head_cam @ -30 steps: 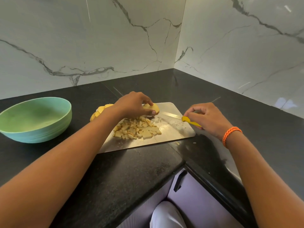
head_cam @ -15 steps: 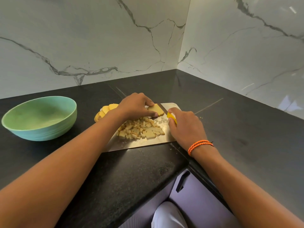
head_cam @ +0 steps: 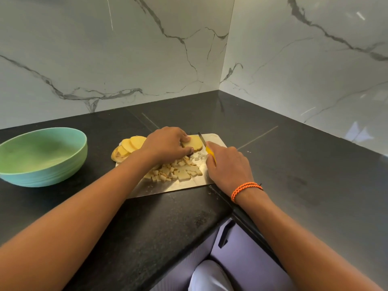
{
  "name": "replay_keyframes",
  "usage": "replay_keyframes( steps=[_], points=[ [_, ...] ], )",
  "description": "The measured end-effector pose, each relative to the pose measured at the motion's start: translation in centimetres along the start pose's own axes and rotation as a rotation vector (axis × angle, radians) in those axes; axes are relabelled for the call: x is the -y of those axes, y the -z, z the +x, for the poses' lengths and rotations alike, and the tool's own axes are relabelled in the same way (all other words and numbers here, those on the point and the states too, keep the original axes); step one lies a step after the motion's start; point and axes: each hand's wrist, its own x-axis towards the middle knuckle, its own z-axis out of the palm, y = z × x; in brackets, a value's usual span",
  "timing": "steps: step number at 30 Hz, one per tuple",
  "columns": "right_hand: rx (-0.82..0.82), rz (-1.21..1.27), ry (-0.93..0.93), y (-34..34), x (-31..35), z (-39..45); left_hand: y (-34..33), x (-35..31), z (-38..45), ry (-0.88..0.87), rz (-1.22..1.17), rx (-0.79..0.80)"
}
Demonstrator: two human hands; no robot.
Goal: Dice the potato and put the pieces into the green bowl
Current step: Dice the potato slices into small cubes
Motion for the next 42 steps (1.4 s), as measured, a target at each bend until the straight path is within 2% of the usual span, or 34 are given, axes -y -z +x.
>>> replay_keyframes(
  steps=[8,22,42],
  points=[
    [-0.019,0.046,0.000,-0.1,-0.1,0.0,-0.5,0.6,-0.1,0.023,-0.056,-0.054],
    [0.114,0.016,-0.003,0.4,0.4,1.2,-0.6,0.8,0.6,0.041,-0.085,-0.056],
    [0.073,0.062,-0.034,1.5,-0.5,-3.3,-0.9,0.1,0.3,0.054,-0.007,-0.092]
  ],
)
